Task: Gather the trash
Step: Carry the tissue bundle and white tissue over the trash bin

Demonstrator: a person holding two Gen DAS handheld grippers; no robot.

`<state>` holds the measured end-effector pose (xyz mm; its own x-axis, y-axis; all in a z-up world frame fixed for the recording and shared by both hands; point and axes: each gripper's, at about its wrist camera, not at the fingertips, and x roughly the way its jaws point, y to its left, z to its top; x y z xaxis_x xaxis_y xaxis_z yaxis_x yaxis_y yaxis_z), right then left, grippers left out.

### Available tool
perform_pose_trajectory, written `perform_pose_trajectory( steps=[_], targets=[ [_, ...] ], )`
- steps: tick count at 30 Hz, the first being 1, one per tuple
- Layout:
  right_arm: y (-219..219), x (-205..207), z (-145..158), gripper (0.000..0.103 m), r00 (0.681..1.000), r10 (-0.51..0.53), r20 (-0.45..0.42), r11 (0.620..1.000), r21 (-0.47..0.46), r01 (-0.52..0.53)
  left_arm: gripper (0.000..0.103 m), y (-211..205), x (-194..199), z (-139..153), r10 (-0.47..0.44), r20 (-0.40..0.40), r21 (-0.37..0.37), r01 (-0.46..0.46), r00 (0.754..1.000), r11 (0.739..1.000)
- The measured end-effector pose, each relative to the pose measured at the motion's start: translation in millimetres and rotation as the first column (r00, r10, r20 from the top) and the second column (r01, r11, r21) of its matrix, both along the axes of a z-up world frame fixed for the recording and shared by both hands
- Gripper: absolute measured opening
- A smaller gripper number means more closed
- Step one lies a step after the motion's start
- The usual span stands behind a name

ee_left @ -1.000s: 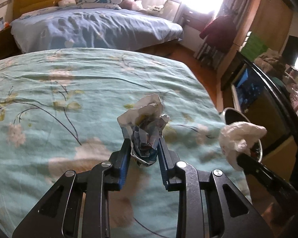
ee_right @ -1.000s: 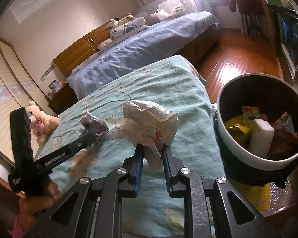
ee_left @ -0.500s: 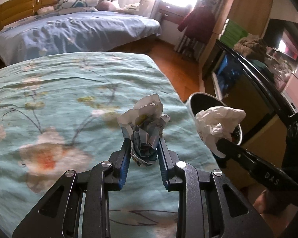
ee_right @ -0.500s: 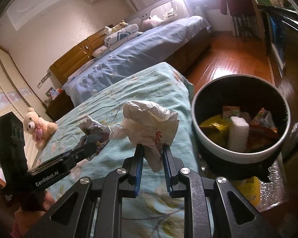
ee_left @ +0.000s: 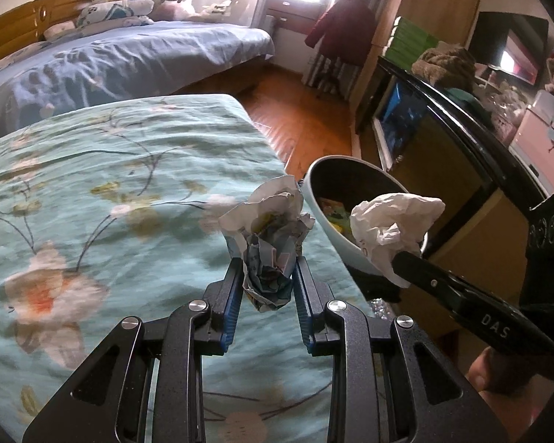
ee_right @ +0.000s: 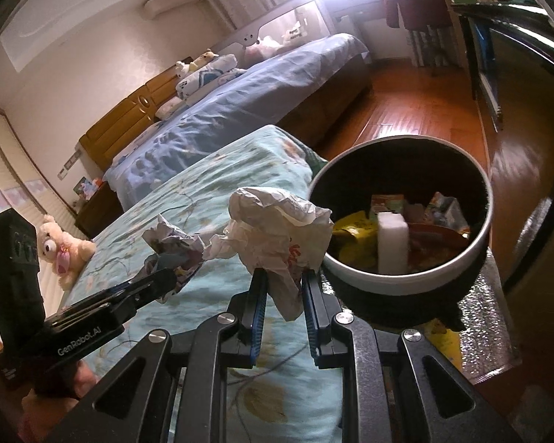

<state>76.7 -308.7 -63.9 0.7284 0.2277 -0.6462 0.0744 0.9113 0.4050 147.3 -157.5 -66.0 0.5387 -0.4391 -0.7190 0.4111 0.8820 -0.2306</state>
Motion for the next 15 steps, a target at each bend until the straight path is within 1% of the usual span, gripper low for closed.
perform_pose_trajectory(
  steps=[15],
  targets=[
    [-26,-11,-1,0.019,0.999,-0.049,0.002,0.999,0.011,0.049,0.025,-31,-4,3,-0.049,0.004,0.010,0.049,0.999,0.999]
  ],
)
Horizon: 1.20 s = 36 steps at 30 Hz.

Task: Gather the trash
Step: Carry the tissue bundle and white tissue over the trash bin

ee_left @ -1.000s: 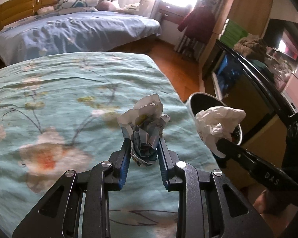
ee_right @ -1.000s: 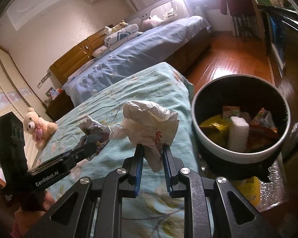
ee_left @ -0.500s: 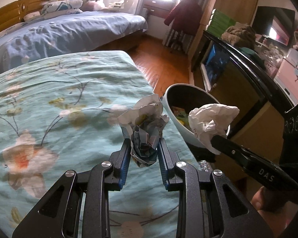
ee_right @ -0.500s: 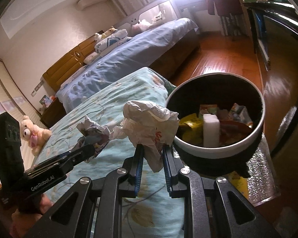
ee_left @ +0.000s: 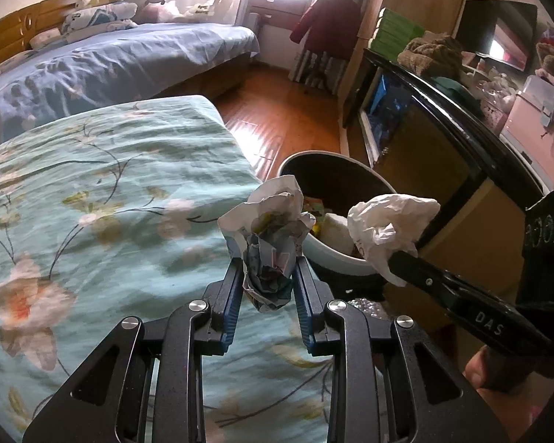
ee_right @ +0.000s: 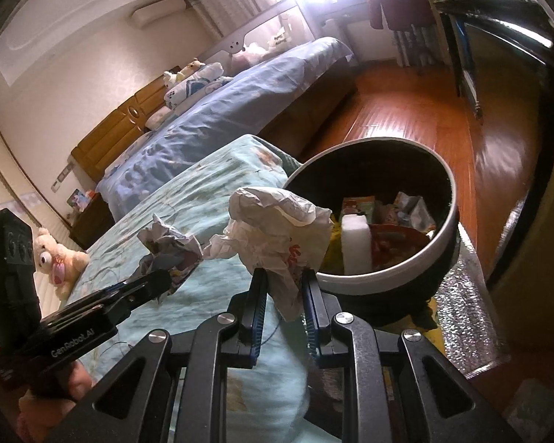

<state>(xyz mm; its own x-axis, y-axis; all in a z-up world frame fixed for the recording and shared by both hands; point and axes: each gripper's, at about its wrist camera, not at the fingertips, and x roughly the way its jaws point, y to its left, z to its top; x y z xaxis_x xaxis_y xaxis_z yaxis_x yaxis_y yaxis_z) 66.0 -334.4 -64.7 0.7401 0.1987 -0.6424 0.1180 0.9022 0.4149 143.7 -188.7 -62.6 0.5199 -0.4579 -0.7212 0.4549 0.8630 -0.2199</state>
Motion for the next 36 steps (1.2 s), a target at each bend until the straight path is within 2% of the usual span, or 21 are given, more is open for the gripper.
perform_pose_trajectory(
  steps=[36],
  targets=[
    [-29,-10,-1,0.019,0.998,-0.063,-0.011,0.998,-0.001,0.063,0.025,-42,-4,3,-0.074,0.002,0.007,0.074,0.997,0.997]
  ],
)
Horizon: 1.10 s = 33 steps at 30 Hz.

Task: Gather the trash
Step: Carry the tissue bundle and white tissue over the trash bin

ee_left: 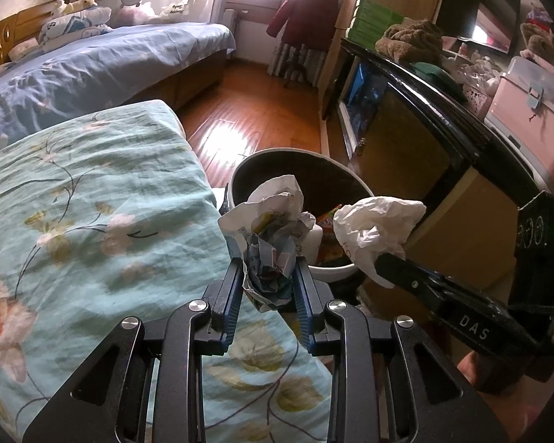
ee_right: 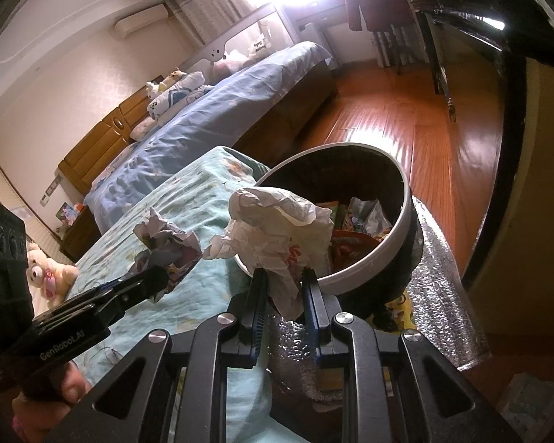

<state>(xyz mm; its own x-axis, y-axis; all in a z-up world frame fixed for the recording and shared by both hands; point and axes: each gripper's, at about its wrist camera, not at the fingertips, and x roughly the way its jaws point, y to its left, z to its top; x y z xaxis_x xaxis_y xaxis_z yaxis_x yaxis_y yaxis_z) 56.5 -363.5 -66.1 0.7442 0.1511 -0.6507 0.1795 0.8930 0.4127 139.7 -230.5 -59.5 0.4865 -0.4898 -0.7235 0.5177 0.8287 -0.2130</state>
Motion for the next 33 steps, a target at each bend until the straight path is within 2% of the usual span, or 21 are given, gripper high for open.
perform_pose_trajectory(
  steps=[33],
  targets=[
    [-14,8,-4,0.019,0.999,-0.033,-0.012,0.999,0.006,0.033,0.025,-24,11,-5,-0.017,-0.014,0.014,0.017,1.000,1.000]
  ],
)
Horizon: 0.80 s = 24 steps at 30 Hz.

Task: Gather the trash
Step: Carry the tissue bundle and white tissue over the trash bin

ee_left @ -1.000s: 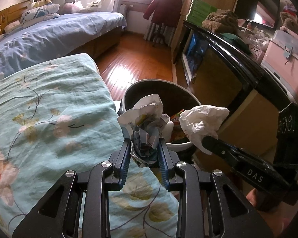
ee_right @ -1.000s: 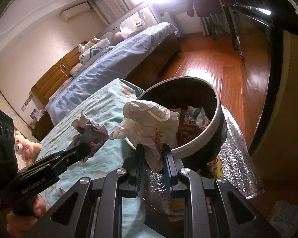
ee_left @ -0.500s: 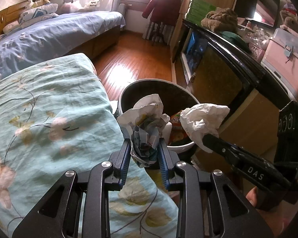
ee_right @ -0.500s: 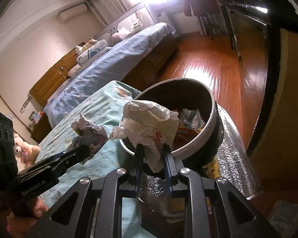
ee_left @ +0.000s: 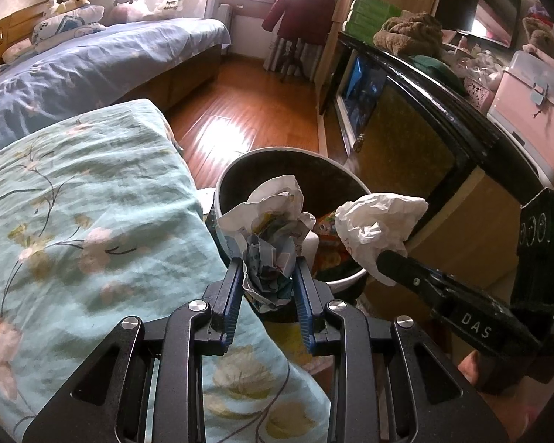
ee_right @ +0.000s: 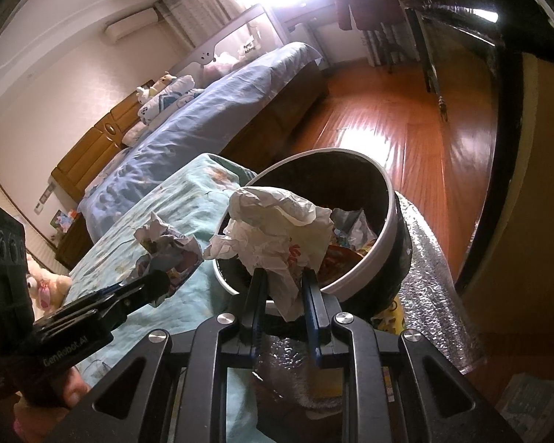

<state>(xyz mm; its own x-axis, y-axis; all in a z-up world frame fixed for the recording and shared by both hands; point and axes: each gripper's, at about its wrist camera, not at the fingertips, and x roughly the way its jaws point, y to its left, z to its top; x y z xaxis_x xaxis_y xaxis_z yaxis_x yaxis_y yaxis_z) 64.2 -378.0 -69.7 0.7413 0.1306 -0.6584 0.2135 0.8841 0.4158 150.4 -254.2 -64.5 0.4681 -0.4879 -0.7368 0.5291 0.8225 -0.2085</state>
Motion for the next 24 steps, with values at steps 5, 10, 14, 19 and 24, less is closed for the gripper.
perform_pose_trajectory(
  steps=[5,10,14,19,24],
  targets=[
    [-2,4,0,0.019,1.000,-0.004,-0.002,1.000,-0.004,0.004,0.025,-5,3,-1,-0.004,-0.005,0.002,0.004,1.000,1.000],
    [-3,7,0,0.019,1.000,-0.006,-0.004,1.000,-0.006,0.006,0.025,-6,6,-3,-0.006,-0.010,0.002,0.006,1.000,1.000],
    [-3,11,-1,0.019,1.000,-0.005,-0.009,1.000,-0.009,0.005,0.025,-6,7,-3,-0.007,-0.011,0.001,0.007,1.000,1.000],
    [-4,13,-2,0.019,1.000,-0.004,-0.012,1.000,-0.014,0.004,0.025,-9,10,-3,-0.009,-0.012,0.003,0.009,1.000,1.000],
    [-5,16,-3,0.019,1.000,-0.005,-0.013,1.000,-0.019,0.005,0.025,-9,11,-3,-0.008,-0.014,0.001,0.008,1.000,1.000]
  ],
)
